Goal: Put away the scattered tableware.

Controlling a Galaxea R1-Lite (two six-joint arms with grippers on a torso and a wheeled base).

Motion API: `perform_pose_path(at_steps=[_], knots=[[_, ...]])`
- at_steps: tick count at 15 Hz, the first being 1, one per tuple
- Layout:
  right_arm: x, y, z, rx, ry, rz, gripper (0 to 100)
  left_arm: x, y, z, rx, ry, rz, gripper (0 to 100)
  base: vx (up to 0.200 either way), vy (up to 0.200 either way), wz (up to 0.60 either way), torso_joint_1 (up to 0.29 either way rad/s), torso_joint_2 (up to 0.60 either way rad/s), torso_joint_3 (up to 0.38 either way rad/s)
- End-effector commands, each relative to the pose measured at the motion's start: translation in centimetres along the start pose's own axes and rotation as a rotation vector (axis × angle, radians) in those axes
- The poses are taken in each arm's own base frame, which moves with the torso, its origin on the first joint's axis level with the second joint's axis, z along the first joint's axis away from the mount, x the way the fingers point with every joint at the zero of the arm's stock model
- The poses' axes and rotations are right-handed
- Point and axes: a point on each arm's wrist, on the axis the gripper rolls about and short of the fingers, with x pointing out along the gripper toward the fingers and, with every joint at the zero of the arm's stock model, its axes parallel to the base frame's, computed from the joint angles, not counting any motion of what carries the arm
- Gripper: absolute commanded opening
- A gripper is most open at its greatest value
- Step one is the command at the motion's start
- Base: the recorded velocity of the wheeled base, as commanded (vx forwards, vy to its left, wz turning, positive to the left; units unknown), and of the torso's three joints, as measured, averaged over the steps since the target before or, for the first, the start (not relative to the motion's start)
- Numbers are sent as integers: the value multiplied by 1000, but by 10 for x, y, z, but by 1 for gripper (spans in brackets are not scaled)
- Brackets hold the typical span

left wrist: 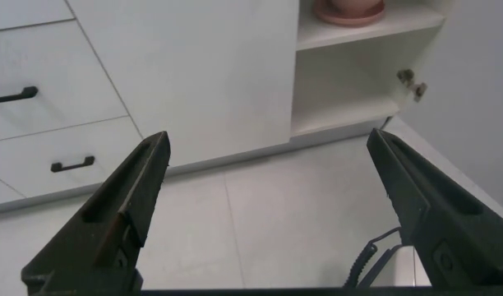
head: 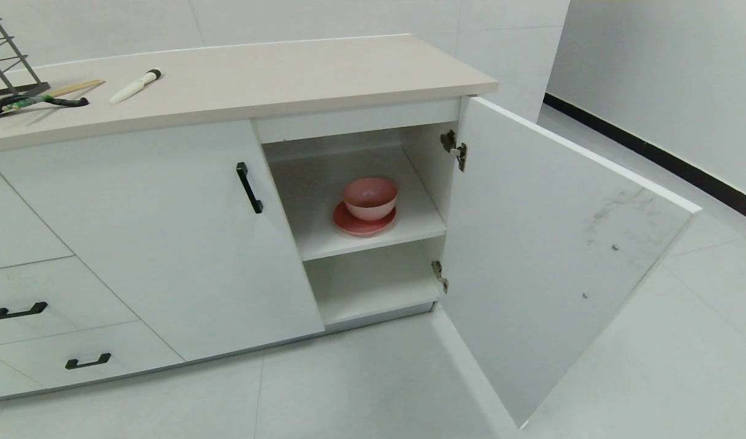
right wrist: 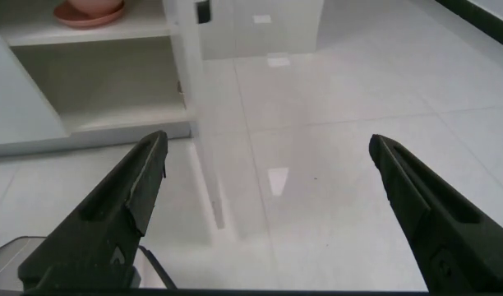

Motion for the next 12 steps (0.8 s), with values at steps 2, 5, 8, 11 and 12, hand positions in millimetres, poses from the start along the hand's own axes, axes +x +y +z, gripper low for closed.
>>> perform_pose_path(at_steps=[2, 5, 8, 11, 12], knots=[[0, 0, 0, 0, 2, 1, 100, 0, 0, 0, 0, 1, 2, 100, -200, 0, 0, 5, -5, -2], [0, 0, 0, 0, 2, 1, 0, 0, 0, 0, -8, 1, 0, 100, 0, 0, 0, 0, 0, 0], [0, 0, 0, 1, 2, 2, 0, 0, 0, 0, -8, 1, -1, 100, 0, 0, 0, 0, 0, 0], [0, 0, 0, 14, 2, -7, 0, 0, 0, 0, -6, 1, -1, 100, 0, 0, 0, 0, 0, 0], [0, 0, 0, 14, 2, -7, 0, 0, 0, 0, -6, 1, -1, 100, 0, 0, 600, 2, 2, -2]])
